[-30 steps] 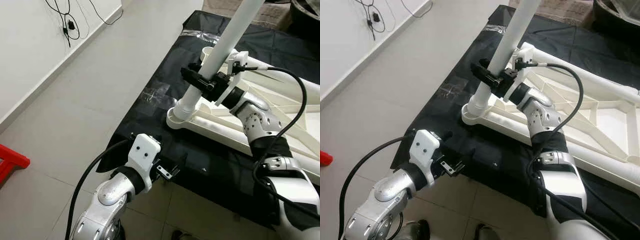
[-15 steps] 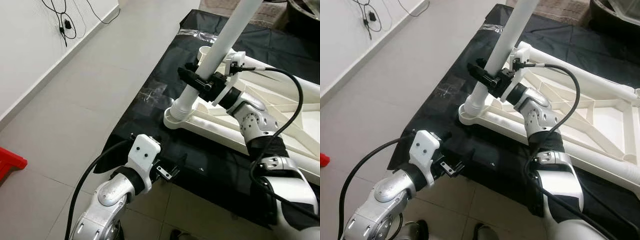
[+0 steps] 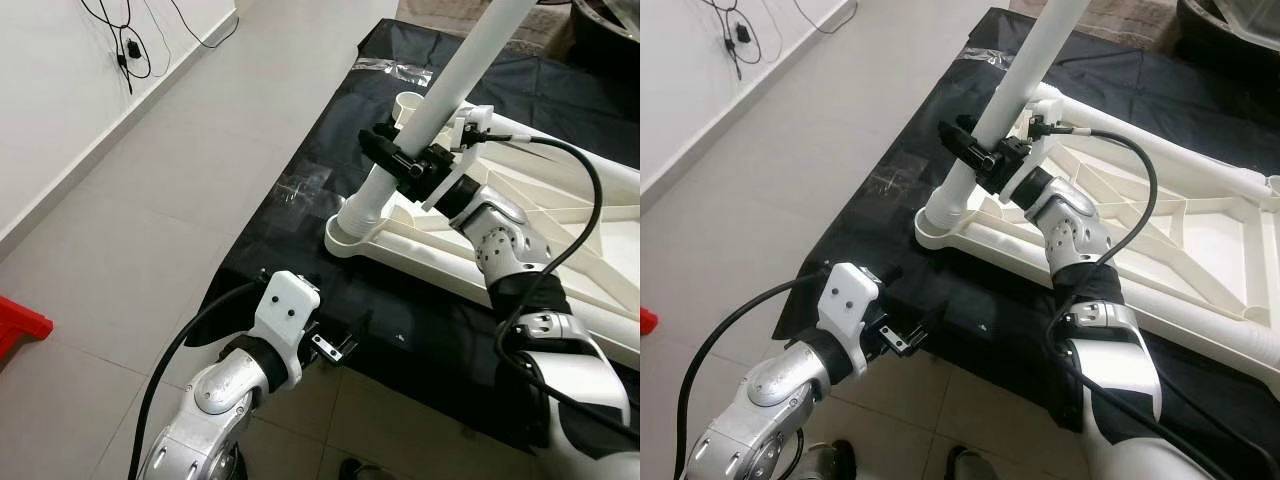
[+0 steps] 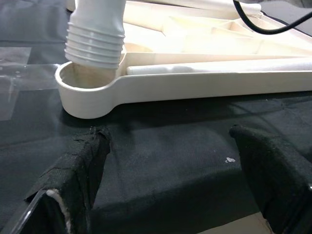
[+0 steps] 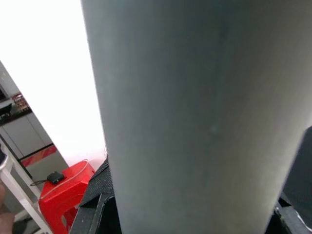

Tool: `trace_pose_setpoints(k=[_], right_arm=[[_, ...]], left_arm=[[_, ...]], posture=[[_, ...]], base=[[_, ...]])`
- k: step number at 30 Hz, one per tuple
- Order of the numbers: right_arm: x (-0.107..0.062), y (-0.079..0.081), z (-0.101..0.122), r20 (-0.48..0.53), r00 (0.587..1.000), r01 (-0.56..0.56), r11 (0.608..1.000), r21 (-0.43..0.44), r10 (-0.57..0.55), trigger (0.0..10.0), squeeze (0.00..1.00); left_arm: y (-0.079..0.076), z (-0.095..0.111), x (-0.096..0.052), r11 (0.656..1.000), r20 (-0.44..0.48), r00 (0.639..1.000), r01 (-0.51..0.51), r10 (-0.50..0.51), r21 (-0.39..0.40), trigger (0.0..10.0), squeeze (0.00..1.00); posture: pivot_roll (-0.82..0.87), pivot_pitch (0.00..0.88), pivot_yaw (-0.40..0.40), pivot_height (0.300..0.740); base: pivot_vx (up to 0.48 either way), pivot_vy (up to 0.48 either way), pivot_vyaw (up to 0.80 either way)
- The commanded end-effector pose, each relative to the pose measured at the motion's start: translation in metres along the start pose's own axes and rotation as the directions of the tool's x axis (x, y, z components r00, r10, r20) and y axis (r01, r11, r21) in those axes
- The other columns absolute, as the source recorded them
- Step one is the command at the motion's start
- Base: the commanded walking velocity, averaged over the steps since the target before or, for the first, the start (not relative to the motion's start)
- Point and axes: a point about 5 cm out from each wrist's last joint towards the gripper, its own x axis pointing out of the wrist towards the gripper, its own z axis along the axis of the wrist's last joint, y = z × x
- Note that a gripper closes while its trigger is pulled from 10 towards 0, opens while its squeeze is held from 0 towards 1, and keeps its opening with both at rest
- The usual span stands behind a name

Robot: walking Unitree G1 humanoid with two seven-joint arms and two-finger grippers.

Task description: Building children table

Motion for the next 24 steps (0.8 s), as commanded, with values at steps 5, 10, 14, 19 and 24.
trace_pose_setpoints(k=[5,10,14,19,24], right_arm=[[0.008,0.006,0.0,0.024,0.999,-0.039,0.998,0.039,0.038,10.0,0.0],[0.011,0.011,0.011,0.049,0.996,-0.073,0.997,0.003,0.072,10.0,0.0],[0.015,0.019,0.029,0.12,0.985,-0.123,0.991,-0.042,0.128,10.0,0.0],[0.018,0.025,0.048,0.234,0.961,-0.133,0.989,-0.072,0.146,10.0,0.0],[0.018,0.026,0.04,0.206,0.968,-0.132,0.988,-0.08,0.146,10.0,0.0]], left_arm=[[-0.004,-0.001,-0.004,1.0,-0.003,1.0,0.018,-0.018,-0.007,10.0,0.0],[-0.005,-0.002,-0.004,1.0,-0.007,1.0,0.02,-0.02,-0.008,10.0,0.0],[-0.004,-0.003,-0.004,1.0,-0.011,1.0,0.019,-0.019,-0.006,10.0,0.0],[-0.003,-0.003,-0.005,1.0,-0.015,1.0,0.018,-0.018,-0.004,10.0,0.0],[-0.003,-0.004,-0.005,1.0,-0.015,1.0,0.019,-0.019,-0.004,10.0,0.0]], posture=[[0.18,0.24,-0.111,0.74],[0.18,0.239,-0.111,0.74],[0.18,0.239,-0.112,0.74],[0.18,0.239,-0.111,0.74],[0.18,0.239,-0.111,0.74]], base=[[0.0,0.0,0.0],[0.0,0.0,0.0],[0.0,0.0,0.0],[0.0,0.0,0.0],[0.0,0.0,0.0]])
